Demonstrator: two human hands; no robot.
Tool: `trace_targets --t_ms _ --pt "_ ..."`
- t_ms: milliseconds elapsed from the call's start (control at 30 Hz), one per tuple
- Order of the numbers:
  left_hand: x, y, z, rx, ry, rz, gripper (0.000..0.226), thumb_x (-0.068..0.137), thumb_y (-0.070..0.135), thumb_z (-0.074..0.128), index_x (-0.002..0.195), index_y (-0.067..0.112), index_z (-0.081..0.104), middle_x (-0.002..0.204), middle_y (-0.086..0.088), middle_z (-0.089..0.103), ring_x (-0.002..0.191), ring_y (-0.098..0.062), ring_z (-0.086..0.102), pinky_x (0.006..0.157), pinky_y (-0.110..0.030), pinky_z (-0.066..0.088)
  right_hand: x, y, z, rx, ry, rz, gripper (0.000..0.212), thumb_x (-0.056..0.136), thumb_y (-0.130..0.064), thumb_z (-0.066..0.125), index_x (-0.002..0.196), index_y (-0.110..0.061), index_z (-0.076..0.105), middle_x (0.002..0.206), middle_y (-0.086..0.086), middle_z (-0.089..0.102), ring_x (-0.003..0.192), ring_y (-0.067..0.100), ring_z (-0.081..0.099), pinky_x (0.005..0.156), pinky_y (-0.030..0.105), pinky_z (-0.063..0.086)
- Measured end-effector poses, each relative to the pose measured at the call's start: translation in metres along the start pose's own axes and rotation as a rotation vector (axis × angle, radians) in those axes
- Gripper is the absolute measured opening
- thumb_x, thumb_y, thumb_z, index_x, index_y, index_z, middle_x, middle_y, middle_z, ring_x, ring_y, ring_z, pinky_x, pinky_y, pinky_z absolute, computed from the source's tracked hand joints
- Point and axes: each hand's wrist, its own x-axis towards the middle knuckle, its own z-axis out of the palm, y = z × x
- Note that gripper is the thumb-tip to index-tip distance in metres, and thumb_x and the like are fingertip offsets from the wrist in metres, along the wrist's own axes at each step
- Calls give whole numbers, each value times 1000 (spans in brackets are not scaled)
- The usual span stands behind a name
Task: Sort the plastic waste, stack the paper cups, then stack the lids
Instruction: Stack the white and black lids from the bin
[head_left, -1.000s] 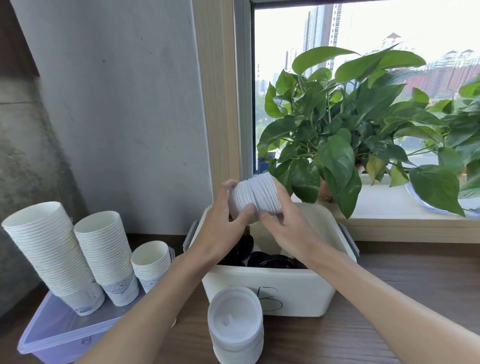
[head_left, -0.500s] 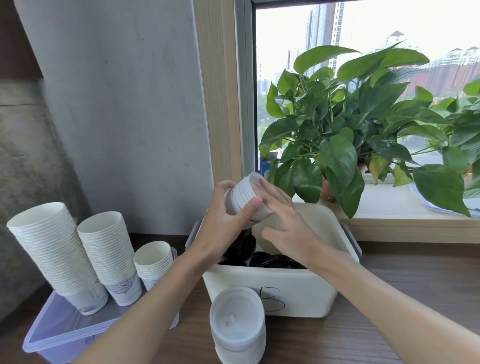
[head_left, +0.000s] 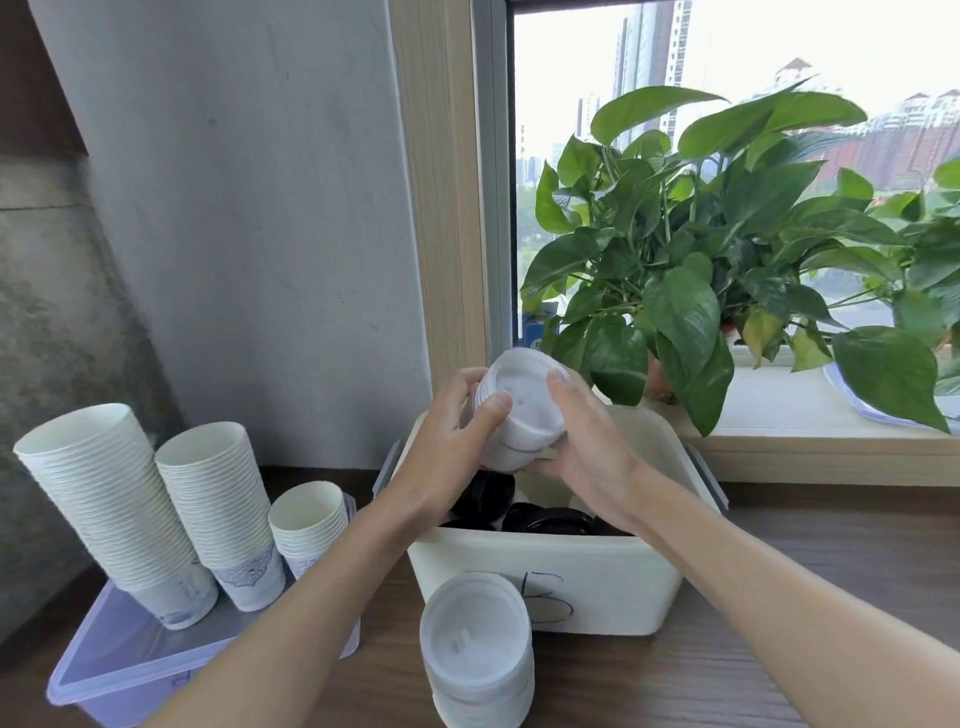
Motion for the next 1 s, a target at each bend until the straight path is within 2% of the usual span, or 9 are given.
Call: trace_targets --t_ms 133,200,300,400,500,667,800,900,1000 --pt "-2 3 -1 29 -3 70 51 92 42 41 139 59 32 142 11 50 129 -1 49 105 -16 43 1 4 5 40 -10 -44 32 104 -36 38 136 -37 42 130 3 60 114 27 63 89 57 53" --pt "-2 4 -1 67 -11 99 55 92 34 36 139 62 34 147 16 46 135 -4 44 112 -29 42 3 8 5 -44 29 -92 32 103 -36 40 135 -41 40 132 0 57 118 25 60 95 57 50" --pt "-2 4 0 66 -12 98 45 92 34 34 132 52 46 128 23 55 121 -8 55 99 -43 54 3 9 5 -128 61 -153 32 99 -33 44 130 -39 43 127 -3 58 121 22 56 102 55 45" --pt "-3 4 1 74 11 114 21 102 41 38 120 44 48 104 21 64 95 -2 65 79 -24 57 1 9 6 -205 57 -188 31 101 -18 44 123 -41 45 122 -5 57 117 16 55 103 47 46" --pt "-4 3 0 81 32 102 20 105 20 46 114 37 46 91 9 63 74 3 61 62 -15 50 -2 8 7 -281 46 -212 40 101 -15 46 134 -37 40 134 -9 47 122 10 48 103 30 43" --pt "-4 4 -1 57 26 64 21 104 16 49 113 34 46 90 1 62 72 3 57 63 -13 49 -3 6 6 -308 17 -205 45 101 -27 48 142 -36 33 136 -14 41 119 -8 43 97 17 39" --pt "-4 6 -1 27 35 48 22 102 14 52 115 30 48 94 -11 65 67 0 60 60 -16 50 -3 6 5 -331 42 -201 46 99 -20 52 139 -37 35 111 -22 42 85 -32 42 75 -3 37" --pt "-3 5 -1 -5 63 31 23 100 11 54 115 27 47 94 -16 66 66 -5 62 58 -20 51 -3 7 5 -350 45 -206 43 99 -17 52 136 -34 36 107 -19 42 79 -34 42 69 -6 35" --pt "-2 4 -2 -14 75 18 22 99 11 57 110 28 48 96 -18 66 66 -6 63 57 -20 51 -3 6 6 -377 51 -221 38 99 -17 53 130 -33 40 115 -9 50 92 -20 49 78 1 40"
